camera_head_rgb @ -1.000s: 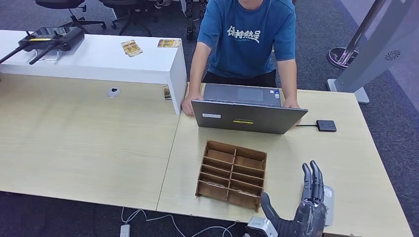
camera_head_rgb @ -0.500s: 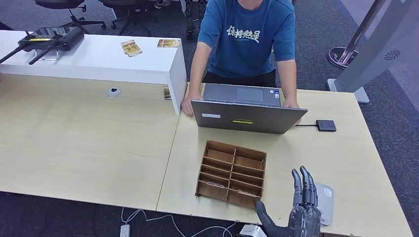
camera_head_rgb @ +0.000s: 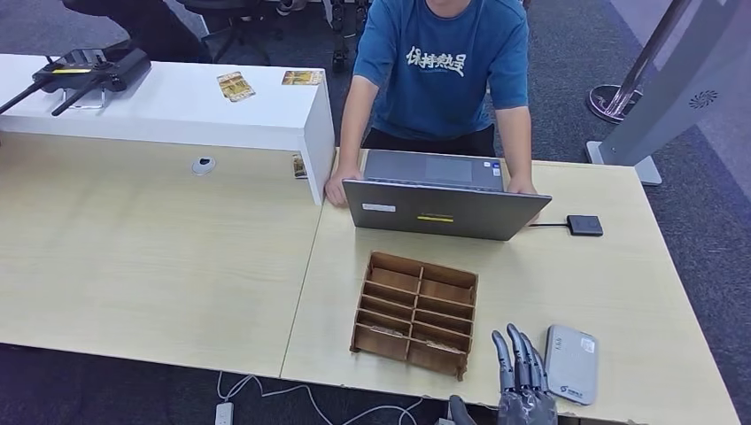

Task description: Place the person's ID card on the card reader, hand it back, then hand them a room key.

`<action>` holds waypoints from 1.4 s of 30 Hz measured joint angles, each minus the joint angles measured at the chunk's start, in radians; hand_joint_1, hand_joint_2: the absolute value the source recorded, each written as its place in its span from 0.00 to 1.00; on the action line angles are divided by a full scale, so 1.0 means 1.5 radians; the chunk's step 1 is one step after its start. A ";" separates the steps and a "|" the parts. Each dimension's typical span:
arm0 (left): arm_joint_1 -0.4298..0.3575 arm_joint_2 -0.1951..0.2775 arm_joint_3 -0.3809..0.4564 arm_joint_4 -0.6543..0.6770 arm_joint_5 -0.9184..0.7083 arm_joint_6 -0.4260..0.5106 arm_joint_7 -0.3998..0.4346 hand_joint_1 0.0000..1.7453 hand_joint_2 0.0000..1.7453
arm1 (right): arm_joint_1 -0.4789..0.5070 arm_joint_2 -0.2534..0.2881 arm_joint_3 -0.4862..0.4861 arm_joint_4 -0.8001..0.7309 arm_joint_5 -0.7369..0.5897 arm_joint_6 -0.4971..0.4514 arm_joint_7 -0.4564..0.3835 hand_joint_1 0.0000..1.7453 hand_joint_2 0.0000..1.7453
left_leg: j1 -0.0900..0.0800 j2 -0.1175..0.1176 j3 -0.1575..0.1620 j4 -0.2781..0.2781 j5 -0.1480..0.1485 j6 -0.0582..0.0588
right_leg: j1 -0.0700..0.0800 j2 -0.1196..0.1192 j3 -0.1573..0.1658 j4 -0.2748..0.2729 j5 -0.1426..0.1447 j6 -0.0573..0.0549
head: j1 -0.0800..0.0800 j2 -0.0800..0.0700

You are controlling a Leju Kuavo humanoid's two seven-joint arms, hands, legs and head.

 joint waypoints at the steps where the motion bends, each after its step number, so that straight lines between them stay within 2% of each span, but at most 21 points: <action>1: 0.000 0.000 -0.001 0.000 0.000 -0.001 0.000 0.00 0.00 | -0.004 -0.011 0.014 0.004 0.002 0.000 0.012 0.00 1.00 | 0.000 0.000 0.000 0.000 0.000 0.000 | 0.000 0.000 0.000 0.000 0.000 0.000 | 0.000 0.000; 5: 0.000 0.002 -0.005 0.000 0.000 -0.002 0.000 0.00 0.00 | -0.024 -0.051 0.072 0.020 0.013 0.001 0.059 0.00 1.00 | 0.000 0.000 0.000 0.000 0.000 0.000 | 0.000 0.000 0.000 0.000 0.000 0.000 | 0.000 0.000; 8: 0.000 0.003 -0.006 0.000 0.000 -0.003 0.000 0.00 0.00 | -0.037 -0.070 0.105 0.032 0.018 0.002 0.073 0.00 1.00 | 0.000 0.000 0.000 0.000 0.000 0.000 | 0.000 0.000 0.000 0.000 0.000 0.000 | 0.000 0.000; 14: 0.000 0.007 -0.013 0.000 -0.002 -0.009 0.001 0.00 0.00 | -0.068 -0.079 0.145 0.064 0.017 0.020 0.068 0.00 1.00 | 0.000 0.000 0.000 0.000 0.000 0.000 | 0.000 0.000 0.000 0.000 0.000 0.000 | 0.000 0.000; 18: -0.001 0.009 -0.016 0.000 -0.003 -0.012 0.002 0.00 0.00 | -0.094 -0.076 0.168 0.096 -0.009 0.031 0.036 0.00 1.00 | 0.000 0.000 0.000 0.000 0.000 0.000 | 0.000 0.000 0.000 0.000 0.000 0.000 | 0.000 0.000; 25: -0.001 0.012 -0.017 0.000 -0.010 -0.015 0.003 0.00 0.00 | -0.132 -0.046 0.180 0.163 -0.030 0.040 -0.026 0.00 1.00 | 0.000 0.000 0.000 0.000 0.000 0.000 | 0.000 0.000 0.000 0.000 0.000 0.000 | 0.000 0.000; 31: -0.002 0.016 -0.019 0.000 -0.019 -0.019 0.006 0.00 0.00 | -0.162 0.006 0.163 0.224 -0.029 0.033 -0.075 0.00 1.00 | 0.000 0.000 0.000 0.000 0.000 0.000 | 0.000 0.000 0.000 0.000 0.000 0.000 | 0.000 0.000; 36: -0.003 0.019 -0.020 0.000 -0.024 -0.022 0.006 0.00 0.00 | -0.187 0.048 0.139 0.252 -0.026 0.034 -0.094 0.00 1.00 | 0.000 0.000 0.000 0.000 0.000 0.000 | 0.000 0.000 0.000 0.000 0.000 0.000 | 0.000 0.000; 42: -0.003 0.019 -0.020 0.000 -0.025 -0.022 0.006 0.00 0.00 | -0.193 0.068 0.122 0.265 -0.025 0.034 -0.099 0.00 1.00 | 0.000 0.000 0.000 0.000 0.000 0.000 | 0.000 0.000 0.000 0.000 0.000 0.000 | 0.000 0.000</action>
